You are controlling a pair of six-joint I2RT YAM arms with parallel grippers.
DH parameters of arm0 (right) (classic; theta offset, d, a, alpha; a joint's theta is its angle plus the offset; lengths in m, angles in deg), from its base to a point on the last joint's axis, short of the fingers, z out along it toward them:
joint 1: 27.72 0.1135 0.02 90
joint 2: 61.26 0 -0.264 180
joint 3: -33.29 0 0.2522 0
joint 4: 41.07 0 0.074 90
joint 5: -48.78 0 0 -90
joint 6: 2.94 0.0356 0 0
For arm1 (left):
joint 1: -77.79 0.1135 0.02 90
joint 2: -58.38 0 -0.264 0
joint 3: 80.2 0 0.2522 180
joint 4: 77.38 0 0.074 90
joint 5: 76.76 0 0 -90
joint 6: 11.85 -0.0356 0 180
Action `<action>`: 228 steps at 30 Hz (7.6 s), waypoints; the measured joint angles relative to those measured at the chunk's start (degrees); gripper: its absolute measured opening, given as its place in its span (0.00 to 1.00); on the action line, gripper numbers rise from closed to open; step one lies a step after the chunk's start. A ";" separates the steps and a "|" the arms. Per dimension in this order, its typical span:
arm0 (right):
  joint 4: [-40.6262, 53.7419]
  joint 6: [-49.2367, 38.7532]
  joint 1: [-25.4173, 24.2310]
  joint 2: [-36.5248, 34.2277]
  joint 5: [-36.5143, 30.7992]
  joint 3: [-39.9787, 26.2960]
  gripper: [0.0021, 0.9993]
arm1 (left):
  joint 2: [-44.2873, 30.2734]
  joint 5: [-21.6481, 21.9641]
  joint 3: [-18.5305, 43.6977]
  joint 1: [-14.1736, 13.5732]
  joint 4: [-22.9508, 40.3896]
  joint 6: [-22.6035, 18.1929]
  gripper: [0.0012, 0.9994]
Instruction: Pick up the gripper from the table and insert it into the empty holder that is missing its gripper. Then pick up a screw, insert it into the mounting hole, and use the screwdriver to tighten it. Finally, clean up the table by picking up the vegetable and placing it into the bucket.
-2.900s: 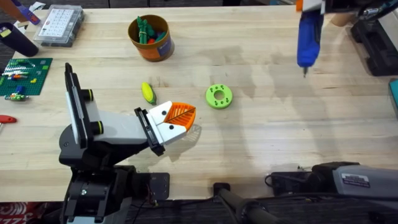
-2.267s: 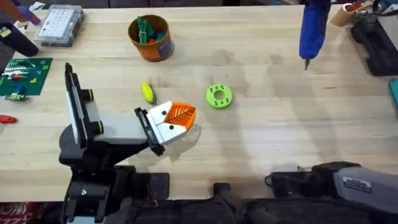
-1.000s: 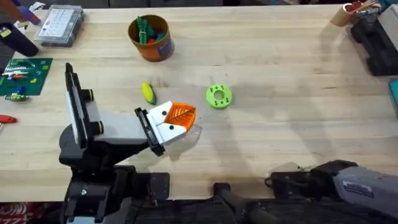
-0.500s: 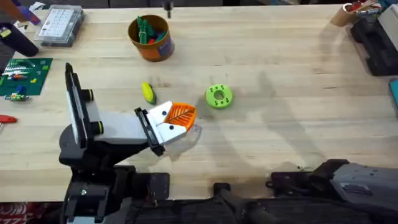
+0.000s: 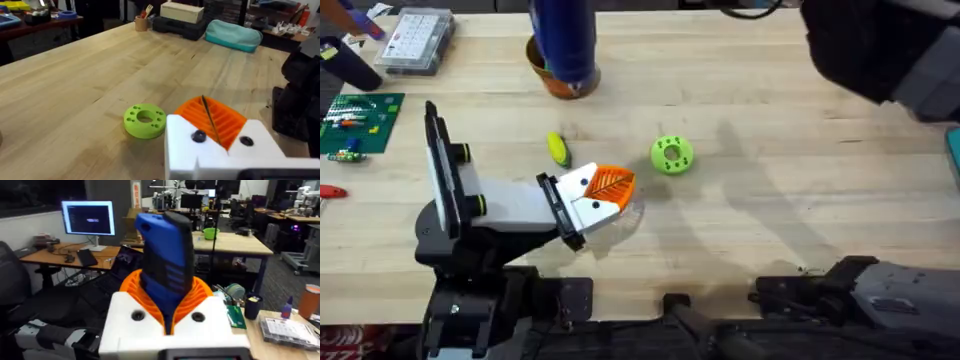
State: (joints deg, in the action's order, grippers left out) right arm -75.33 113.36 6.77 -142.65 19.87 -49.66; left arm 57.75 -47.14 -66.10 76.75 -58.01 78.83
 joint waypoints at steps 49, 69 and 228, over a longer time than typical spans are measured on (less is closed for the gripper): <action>-8.50 0.66 6.09 0.00 0.25 13.79 0.04 | 0.01 0.00 0.00 0.00 0.00 0.00 0.02; -8.91 -3.42 7.73 0.00 0.30 14.64 0.04 | 0.01 0.00 0.00 0.00 0.00 0.00 0.02; -4.85 -13.78 8.14 -1.99 0.23 18.36 0.04 | 0.01 -0.02 0.00 0.00 0.02 0.02 0.02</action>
State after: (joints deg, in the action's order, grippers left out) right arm -80.17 99.58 14.91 -144.64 20.10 -31.30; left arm 57.76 -47.16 -66.10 76.75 -57.99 78.86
